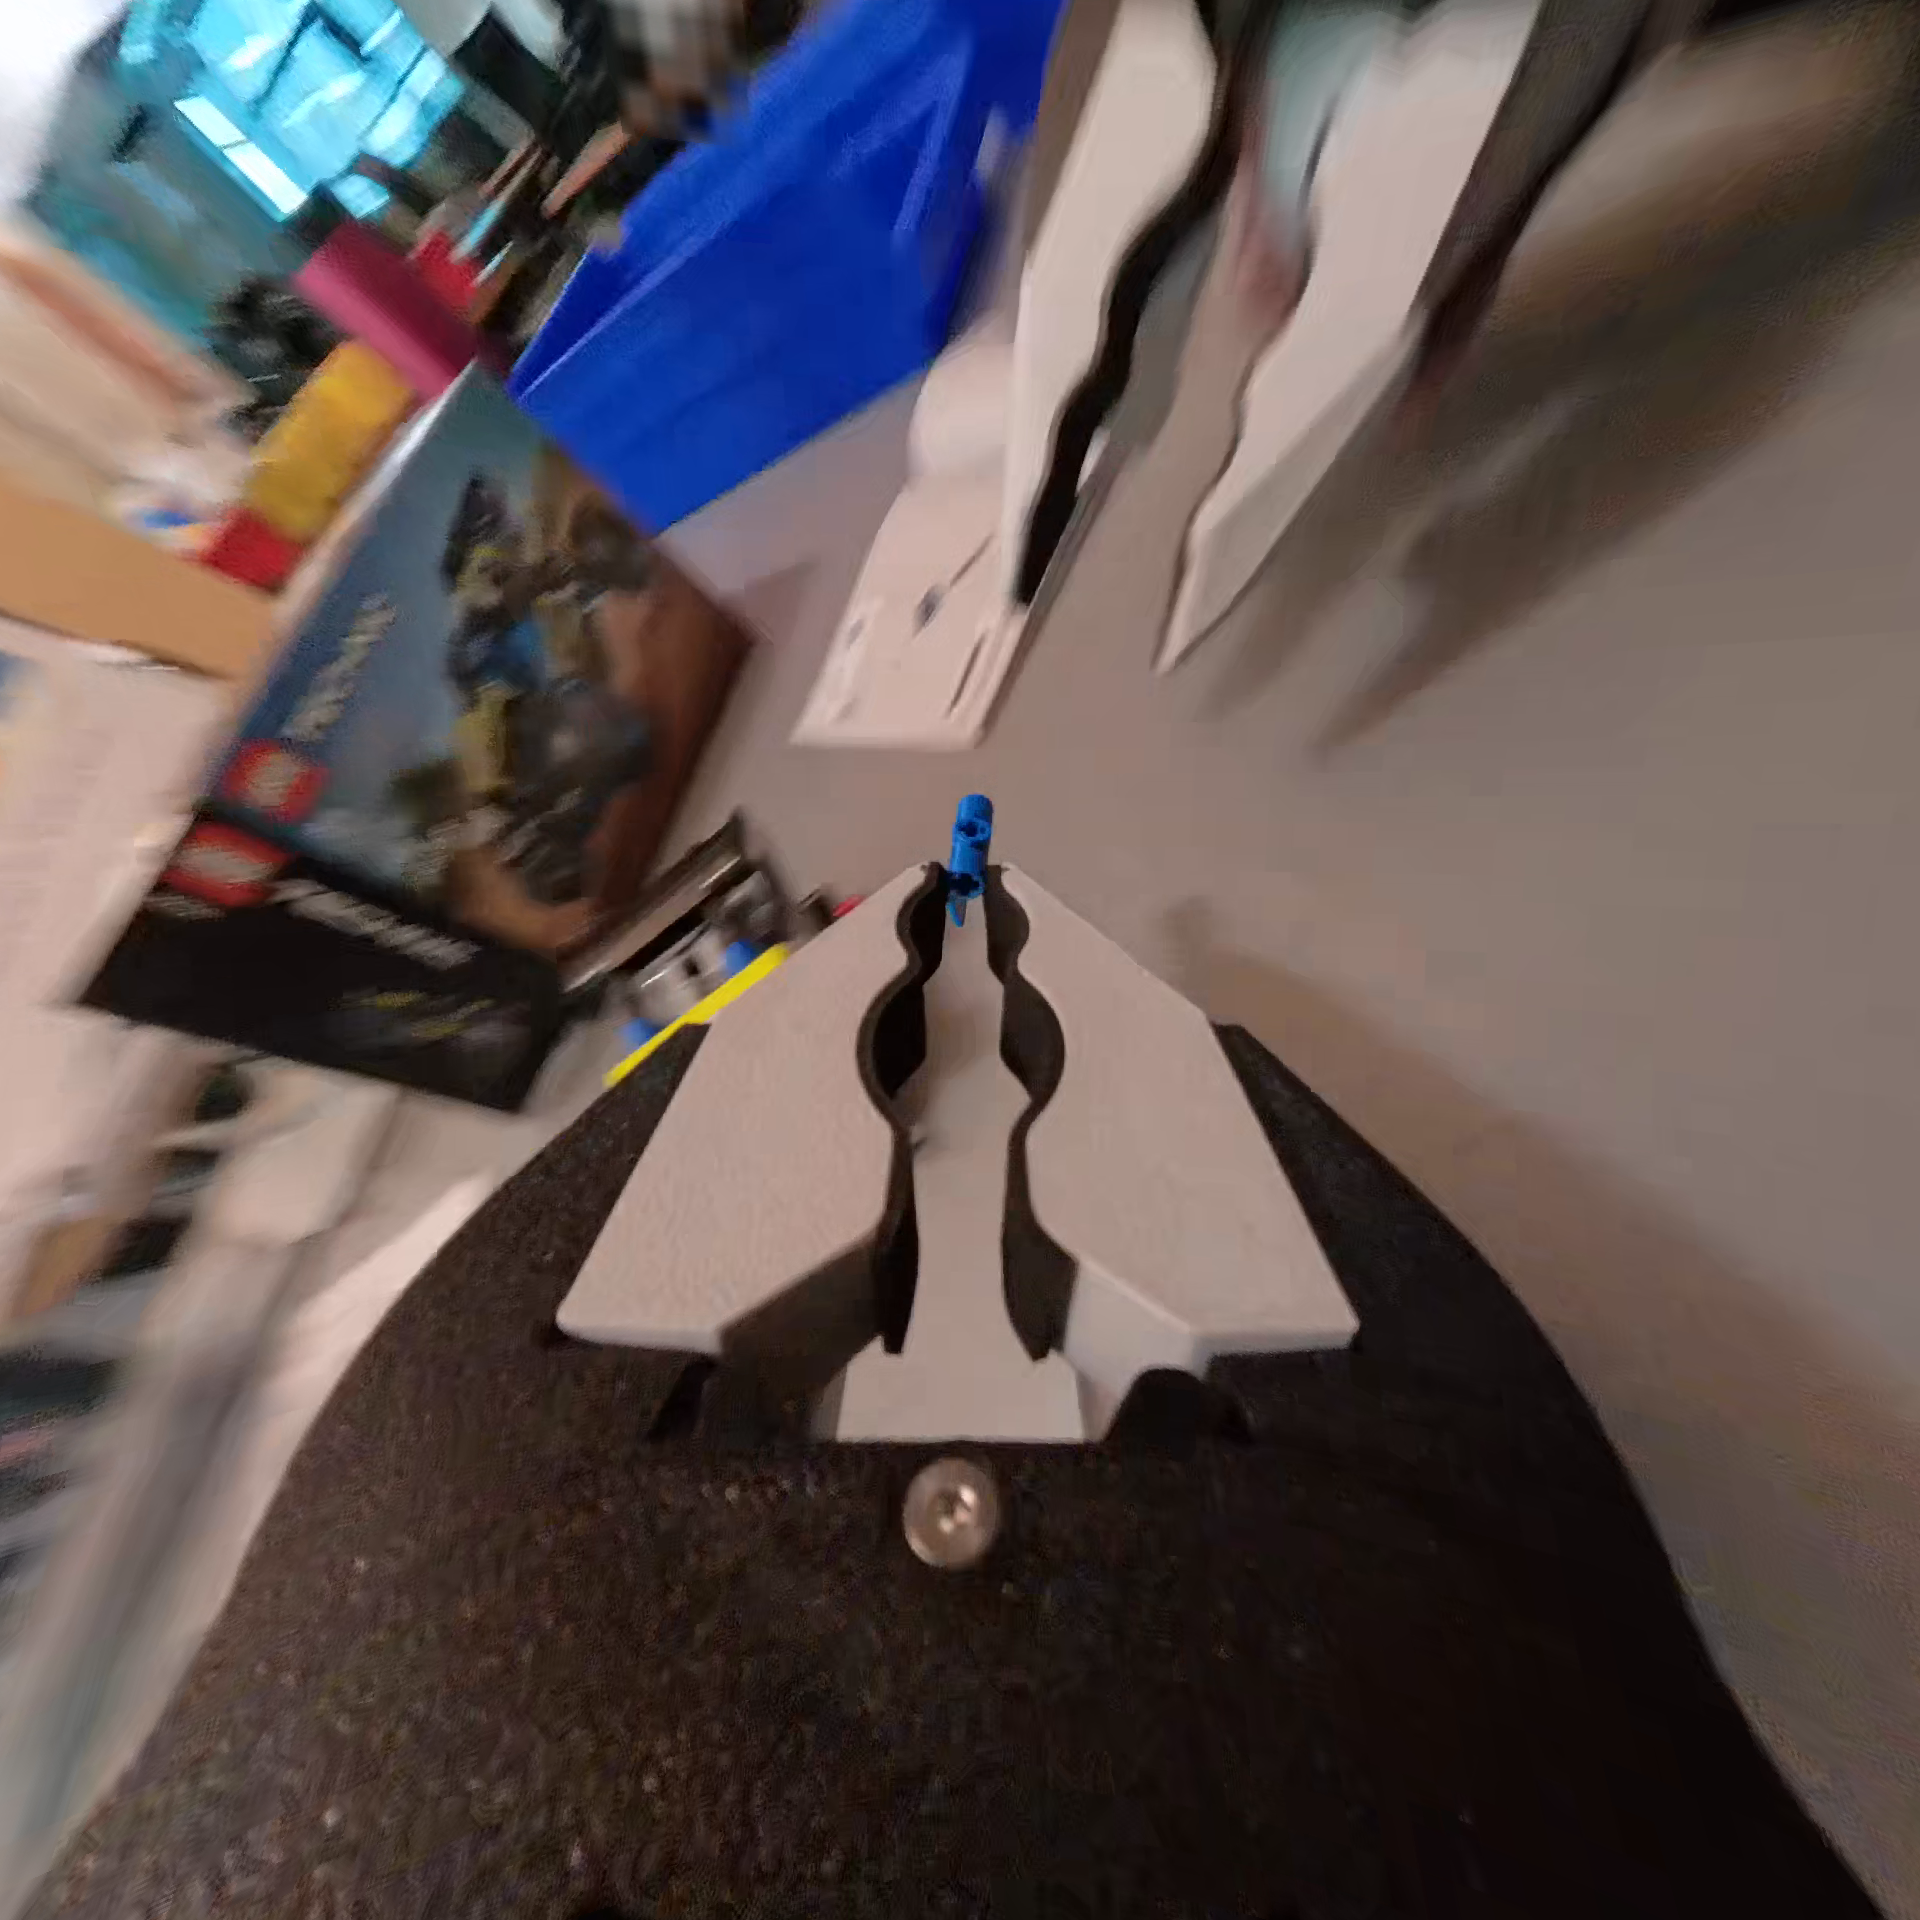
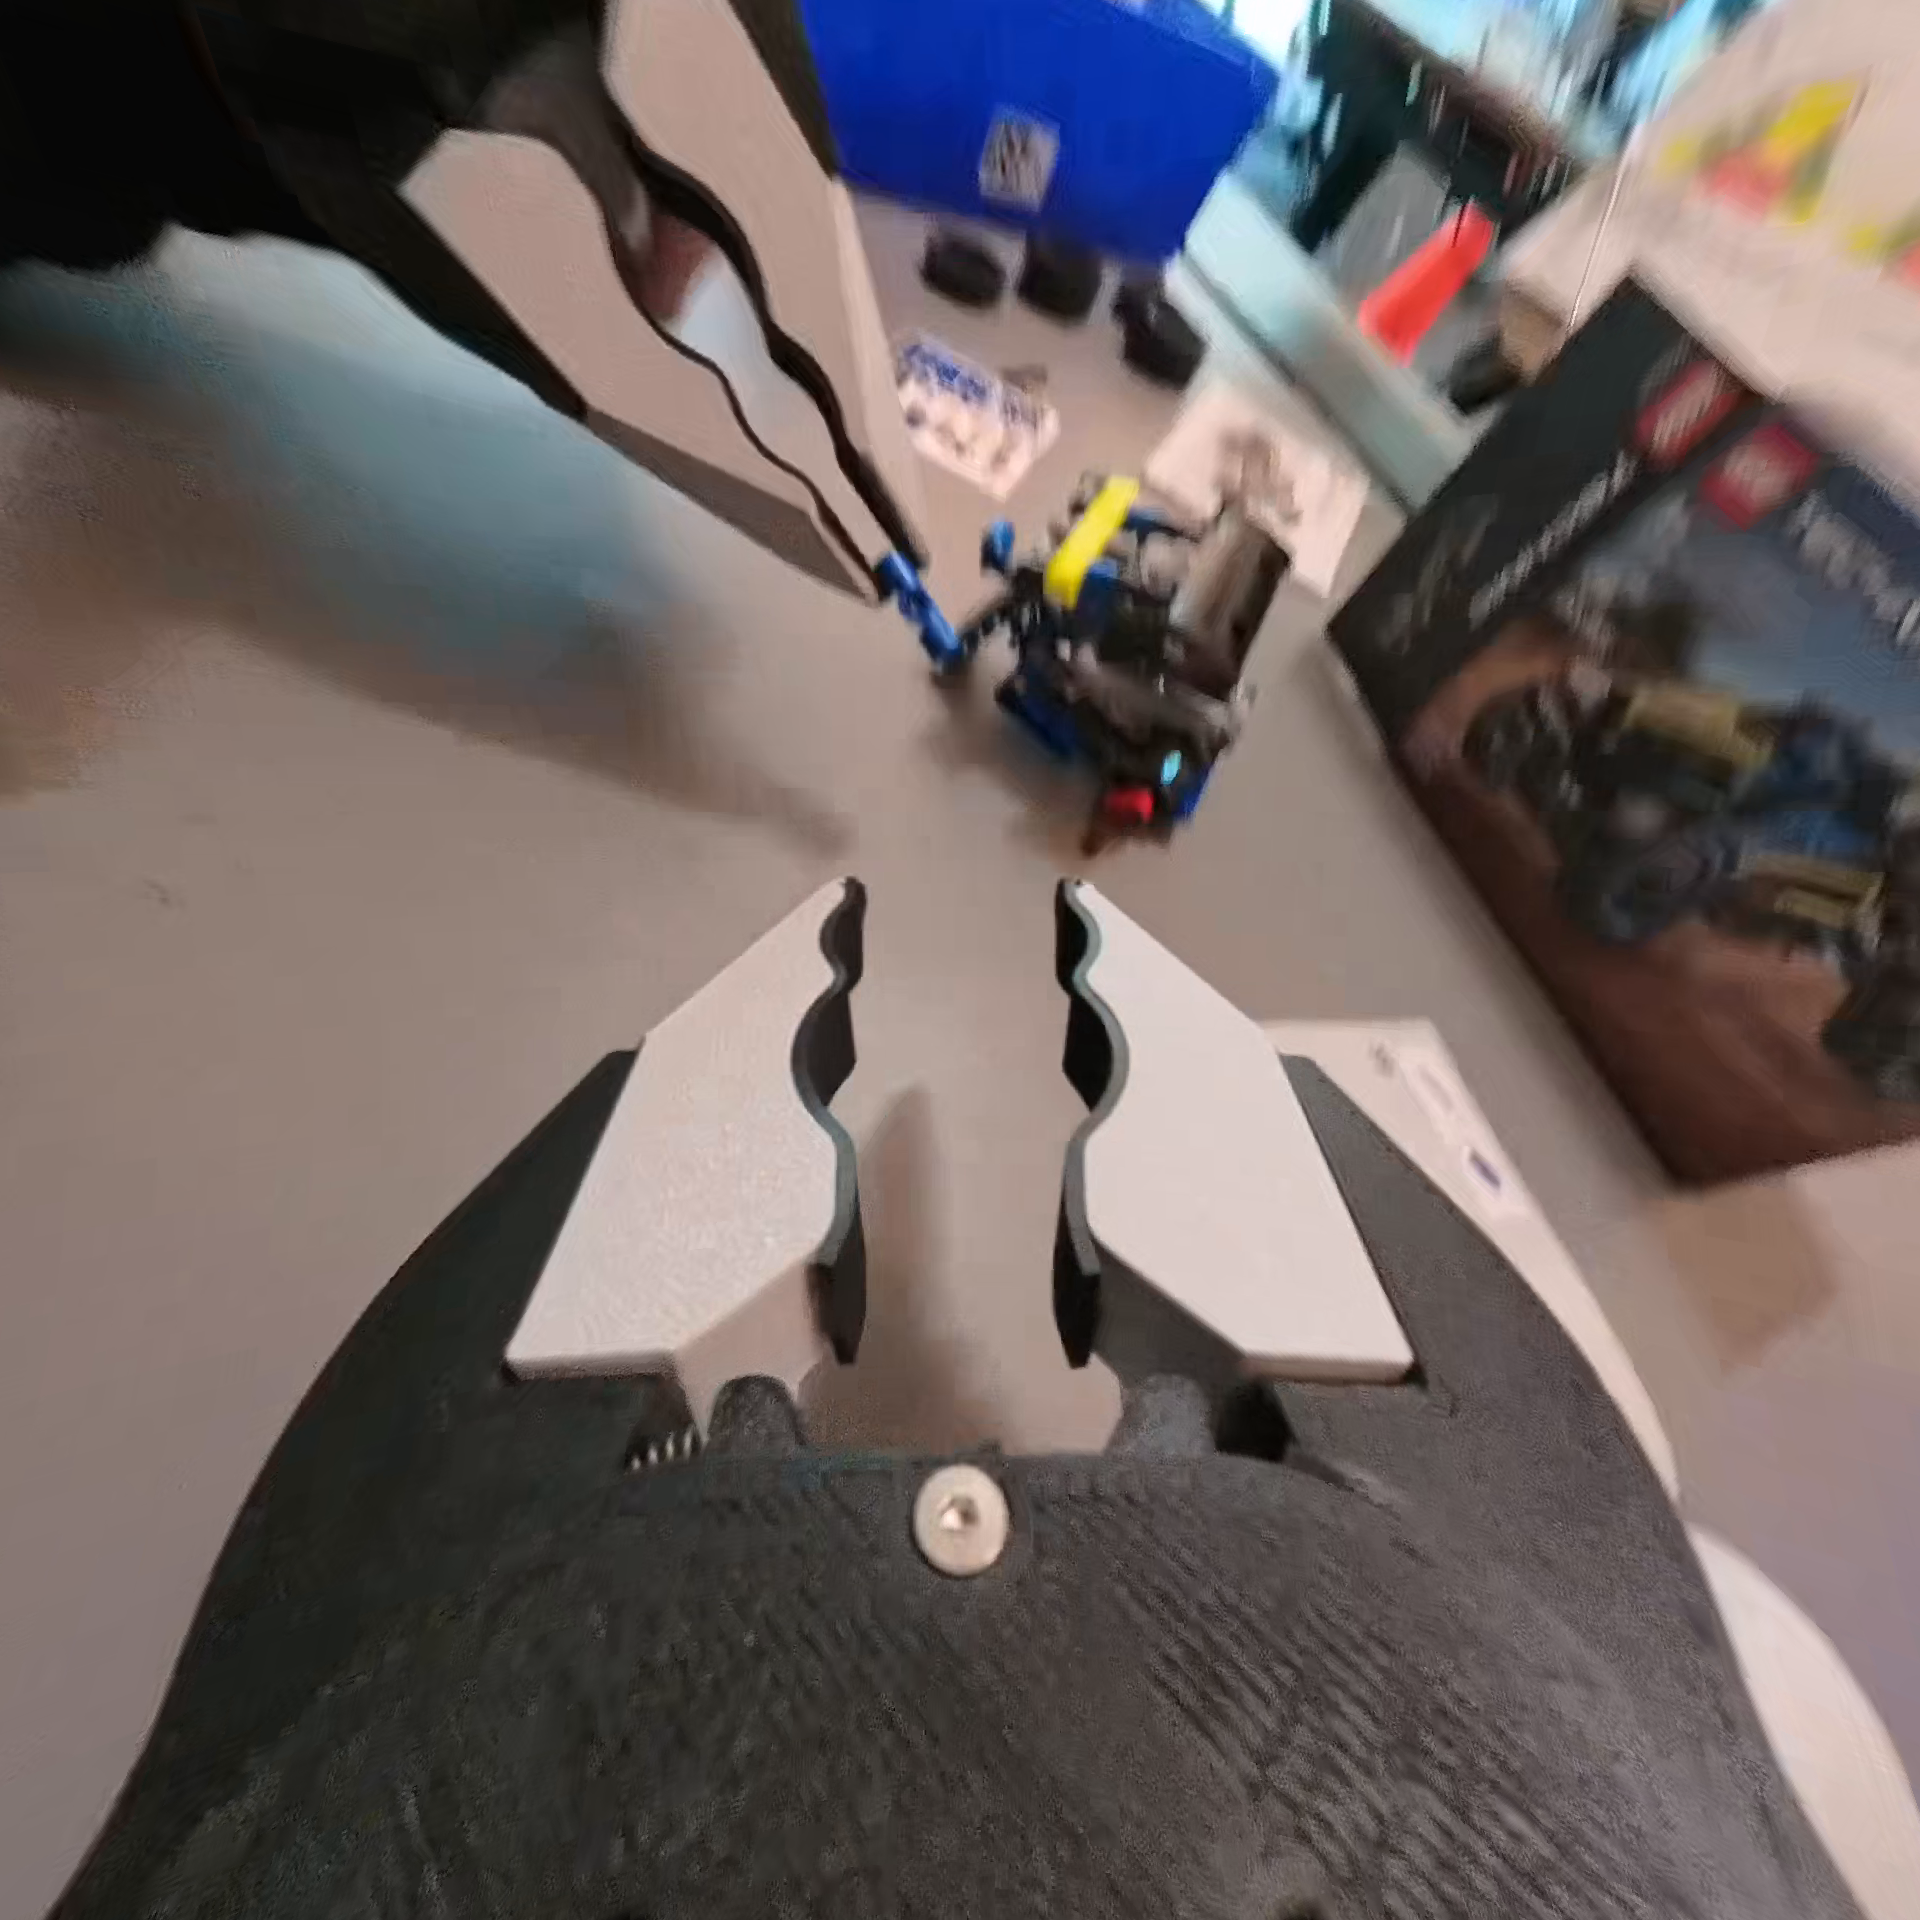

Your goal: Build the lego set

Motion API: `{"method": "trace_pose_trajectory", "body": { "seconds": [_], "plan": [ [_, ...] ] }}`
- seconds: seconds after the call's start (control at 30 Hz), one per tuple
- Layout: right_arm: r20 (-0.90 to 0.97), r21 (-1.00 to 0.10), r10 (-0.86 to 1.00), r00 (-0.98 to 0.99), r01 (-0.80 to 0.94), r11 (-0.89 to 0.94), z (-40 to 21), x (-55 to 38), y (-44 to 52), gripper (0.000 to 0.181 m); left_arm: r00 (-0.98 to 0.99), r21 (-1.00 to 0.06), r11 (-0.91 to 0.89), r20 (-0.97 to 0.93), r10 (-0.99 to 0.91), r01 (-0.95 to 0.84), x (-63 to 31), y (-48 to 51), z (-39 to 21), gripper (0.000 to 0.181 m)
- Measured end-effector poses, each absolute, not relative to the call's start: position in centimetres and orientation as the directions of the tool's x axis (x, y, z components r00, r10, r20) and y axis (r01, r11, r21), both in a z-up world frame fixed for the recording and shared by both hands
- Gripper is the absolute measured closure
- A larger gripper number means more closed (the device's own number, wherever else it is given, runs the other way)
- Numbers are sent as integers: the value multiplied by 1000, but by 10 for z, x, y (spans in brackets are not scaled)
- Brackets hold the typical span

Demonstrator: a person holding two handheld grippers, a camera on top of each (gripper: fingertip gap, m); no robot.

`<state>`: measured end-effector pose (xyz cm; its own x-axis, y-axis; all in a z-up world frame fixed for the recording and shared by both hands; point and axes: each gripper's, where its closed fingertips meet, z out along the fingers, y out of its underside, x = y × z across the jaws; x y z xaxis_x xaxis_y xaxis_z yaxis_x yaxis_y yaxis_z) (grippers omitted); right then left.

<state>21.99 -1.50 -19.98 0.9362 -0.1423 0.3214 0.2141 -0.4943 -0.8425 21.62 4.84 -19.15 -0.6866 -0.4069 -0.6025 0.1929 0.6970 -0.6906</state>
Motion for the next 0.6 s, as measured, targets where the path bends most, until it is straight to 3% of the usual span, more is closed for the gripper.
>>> {"method": "trace_pose_trajectory", "body": {
  "seconds": [0.1,0.2,0.43,0.6],
  "plan": [
    [254,-849,-220,942,108,-517,-206,227,-19,147,-566,-403,883,-797,-211,240,220,54,-213,177],
    [138,-864,-250,958,-7,-503,-208,221,-11,151,-545,-289,923,-831,-111,253,219,49,-227,177],
    [56,-821,-214,975,-77,-566,-225,207,7,160,-648,-282,927,-759,-58,248,205,32,-247,176],
    [3,-802,-202,979,-118,-586,-233,203,11,161,-715,-377,900,-690,-114,220,197,20,-250,175]
  ]
}}
